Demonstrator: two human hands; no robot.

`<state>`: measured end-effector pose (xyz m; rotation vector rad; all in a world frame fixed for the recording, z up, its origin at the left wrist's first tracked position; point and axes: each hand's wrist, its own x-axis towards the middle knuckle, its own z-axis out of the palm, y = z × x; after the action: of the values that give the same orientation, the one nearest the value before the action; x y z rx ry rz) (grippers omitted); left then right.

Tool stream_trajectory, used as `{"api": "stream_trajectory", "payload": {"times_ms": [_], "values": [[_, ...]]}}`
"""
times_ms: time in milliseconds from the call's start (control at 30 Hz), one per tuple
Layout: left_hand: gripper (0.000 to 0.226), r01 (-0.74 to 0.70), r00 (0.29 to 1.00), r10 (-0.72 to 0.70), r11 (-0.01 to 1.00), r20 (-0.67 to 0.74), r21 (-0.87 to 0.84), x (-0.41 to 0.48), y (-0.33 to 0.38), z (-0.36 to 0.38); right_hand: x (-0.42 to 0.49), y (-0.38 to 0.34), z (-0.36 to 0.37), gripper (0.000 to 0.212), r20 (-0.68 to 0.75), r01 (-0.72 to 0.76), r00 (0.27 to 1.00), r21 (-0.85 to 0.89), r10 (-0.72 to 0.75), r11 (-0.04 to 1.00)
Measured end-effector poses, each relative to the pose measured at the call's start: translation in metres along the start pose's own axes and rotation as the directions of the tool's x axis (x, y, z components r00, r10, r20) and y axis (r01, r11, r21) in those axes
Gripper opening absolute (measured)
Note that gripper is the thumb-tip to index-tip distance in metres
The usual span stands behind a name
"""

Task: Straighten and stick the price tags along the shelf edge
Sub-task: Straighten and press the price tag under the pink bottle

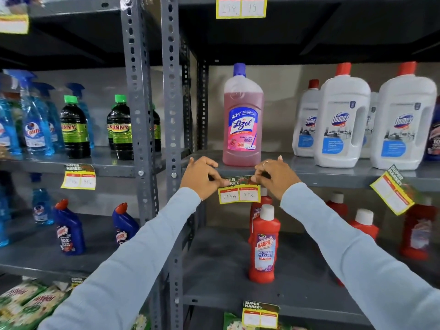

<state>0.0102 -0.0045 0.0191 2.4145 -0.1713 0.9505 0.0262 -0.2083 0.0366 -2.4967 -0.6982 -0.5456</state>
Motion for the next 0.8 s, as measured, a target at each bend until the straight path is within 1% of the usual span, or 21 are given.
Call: {"api": "stream_trajectory", "payload": {"times_ms": [200, 433, 567, 700, 800], "values": [[0.025, 0.051, 0.999, -0.051, 0.998, -0.007, -0.026, 0.006, 0.002, 0.005, 0.001, -0.001, 0.0, 0.018, -0.041, -0.022, 0.999, 0.007, 0.022, 1.0], [0.023, 0.038, 0.999, -0.038, 0.999, -0.02, -0.023, 0.007, 0.006, 0.004, 0.005, 0.0, 0.002, 0.019, -0.062, -0.032, 0.998, 0.014, 0.033, 0.999], [0.028, 0.073, 0.996, -0.075, 0.995, -0.041, -0.062, 0.006, 0.006, 0.005, 0.008, 0.0, 0.006, 0.016, -0.094, -0.059, 0.994, -0.012, 0.057, 0.998], [0.033, 0.083, 0.991, -0.095, 0.99, -0.098, -0.115, 0.003, 0.006, 0.007, 0.011, 0.001, 0.009, 0.031, -0.132, -0.13, 0.983, -0.027, 0.125, 0.991], [0.033, 0.068, 0.985, -0.09, 0.987, -0.145, -0.145, 0.001, 0.004, 0.011, 0.01, -0.004, 0.011, 0.045, -0.188, -0.147, 0.973, -0.042, 0.137, 0.988]]}}
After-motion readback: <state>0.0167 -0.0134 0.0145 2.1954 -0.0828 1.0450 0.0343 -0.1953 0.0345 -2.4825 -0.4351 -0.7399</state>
